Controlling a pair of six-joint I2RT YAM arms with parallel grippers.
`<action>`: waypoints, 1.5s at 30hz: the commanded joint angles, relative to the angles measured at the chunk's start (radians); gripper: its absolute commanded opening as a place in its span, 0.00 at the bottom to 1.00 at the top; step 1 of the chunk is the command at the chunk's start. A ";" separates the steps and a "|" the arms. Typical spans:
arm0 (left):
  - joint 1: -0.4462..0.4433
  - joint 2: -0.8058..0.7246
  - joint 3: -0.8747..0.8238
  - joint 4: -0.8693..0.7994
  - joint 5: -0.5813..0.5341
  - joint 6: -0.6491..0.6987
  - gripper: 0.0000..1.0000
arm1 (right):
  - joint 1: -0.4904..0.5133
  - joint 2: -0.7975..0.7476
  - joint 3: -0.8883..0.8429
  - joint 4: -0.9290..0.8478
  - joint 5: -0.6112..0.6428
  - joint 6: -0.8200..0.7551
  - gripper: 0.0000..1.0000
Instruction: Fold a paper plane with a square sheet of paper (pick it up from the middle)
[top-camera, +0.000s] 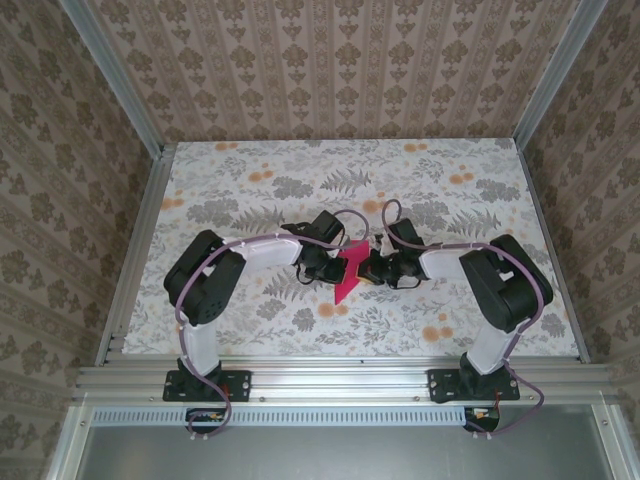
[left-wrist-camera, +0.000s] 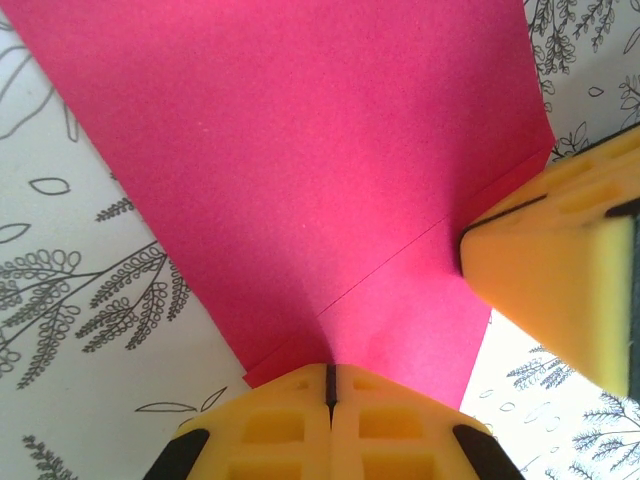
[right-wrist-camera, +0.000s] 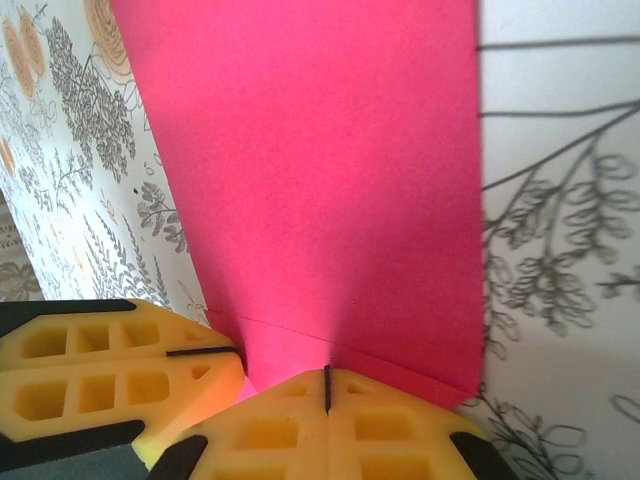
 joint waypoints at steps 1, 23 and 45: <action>0.000 0.033 -0.041 -0.054 -0.035 0.024 0.00 | -0.033 -0.001 -0.005 -0.016 0.014 -0.015 0.04; -0.001 0.013 -0.065 -0.036 -0.032 -0.006 0.00 | -0.163 0.006 -0.027 -0.010 -0.032 -0.034 0.04; 0.018 0.008 -0.048 -0.038 -0.001 -0.043 0.00 | 0.136 -0.072 -0.099 0.130 0.082 0.151 0.04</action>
